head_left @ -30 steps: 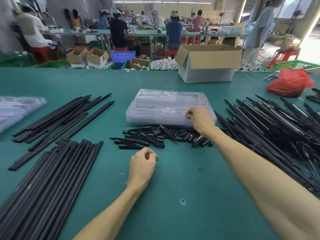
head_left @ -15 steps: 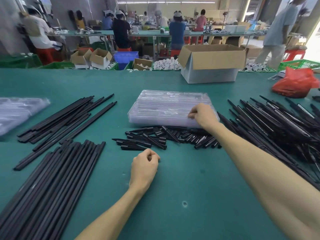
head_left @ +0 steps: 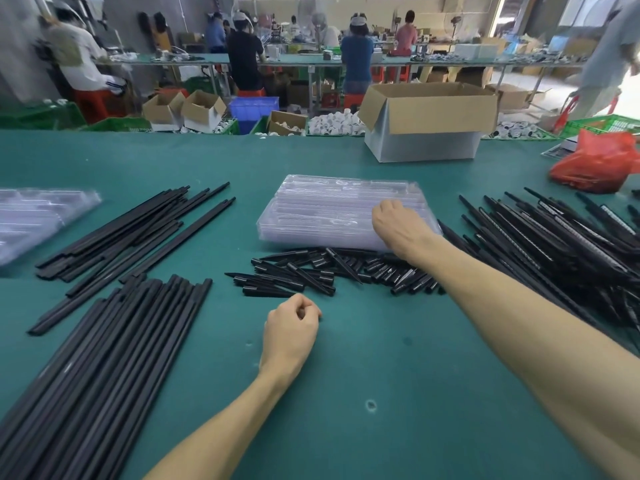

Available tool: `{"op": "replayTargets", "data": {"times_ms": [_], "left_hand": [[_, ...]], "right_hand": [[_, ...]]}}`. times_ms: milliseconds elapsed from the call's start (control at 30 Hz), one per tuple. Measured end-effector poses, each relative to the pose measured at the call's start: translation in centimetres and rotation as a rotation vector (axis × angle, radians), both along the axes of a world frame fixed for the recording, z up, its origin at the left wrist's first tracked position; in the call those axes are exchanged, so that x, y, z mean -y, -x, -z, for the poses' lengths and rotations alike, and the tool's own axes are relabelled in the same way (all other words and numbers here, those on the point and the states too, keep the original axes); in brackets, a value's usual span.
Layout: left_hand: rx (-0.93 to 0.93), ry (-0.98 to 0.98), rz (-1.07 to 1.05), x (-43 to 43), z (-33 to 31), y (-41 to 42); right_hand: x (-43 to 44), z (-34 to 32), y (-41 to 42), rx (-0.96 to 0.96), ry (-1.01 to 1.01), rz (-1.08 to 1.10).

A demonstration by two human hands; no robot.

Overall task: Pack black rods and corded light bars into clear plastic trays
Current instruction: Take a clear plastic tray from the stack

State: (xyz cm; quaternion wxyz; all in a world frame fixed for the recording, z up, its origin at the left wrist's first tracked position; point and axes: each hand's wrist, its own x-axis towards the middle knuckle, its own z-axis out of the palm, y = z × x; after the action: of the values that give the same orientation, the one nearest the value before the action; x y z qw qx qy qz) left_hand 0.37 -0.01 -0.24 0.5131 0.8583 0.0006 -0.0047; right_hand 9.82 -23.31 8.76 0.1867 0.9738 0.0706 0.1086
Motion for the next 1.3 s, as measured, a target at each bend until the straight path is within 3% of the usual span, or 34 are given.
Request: {"op": "replayTargets", "data": {"times_ms": [367,567,667,867,1033,1200,1300], "left_hand": [[-0.002,-0.016,-0.001,0.0,-0.2,0.1],[0.005,-0.043,-0.006,-0.1,-0.2,0.0],[0.004,-0.050,-0.006,-0.1,-0.2,0.0],[0.011,-0.065,-0.006,-0.1,-0.2,0.1],[0.009,-0.065,-0.009,0.0,-0.1,0.0],[0.010,-0.071,-0.007,0.1,-0.1,0.1],[0.016,-0.070,-0.007,0.1,-0.3,0.0]], "right_hand": [[-0.6,-1.4,-0.3,-0.131,-0.004,-0.040],[0.3,-1.5,-0.9,-0.017,-0.224,-0.022],[0.6,-1.7,-1.2,-0.054,-0.346,0.032],[-0.6,-0.9,-0.1,-0.079,-0.076,-0.038],[-0.4,-1.5,-0.4,-0.187,-0.016,-0.044],[-0.6,-1.5,-0.4,-0.184,-0.061,-0.060],[0.1,-1.6,-1.0,-0.182,-0.269,0.015]]}}
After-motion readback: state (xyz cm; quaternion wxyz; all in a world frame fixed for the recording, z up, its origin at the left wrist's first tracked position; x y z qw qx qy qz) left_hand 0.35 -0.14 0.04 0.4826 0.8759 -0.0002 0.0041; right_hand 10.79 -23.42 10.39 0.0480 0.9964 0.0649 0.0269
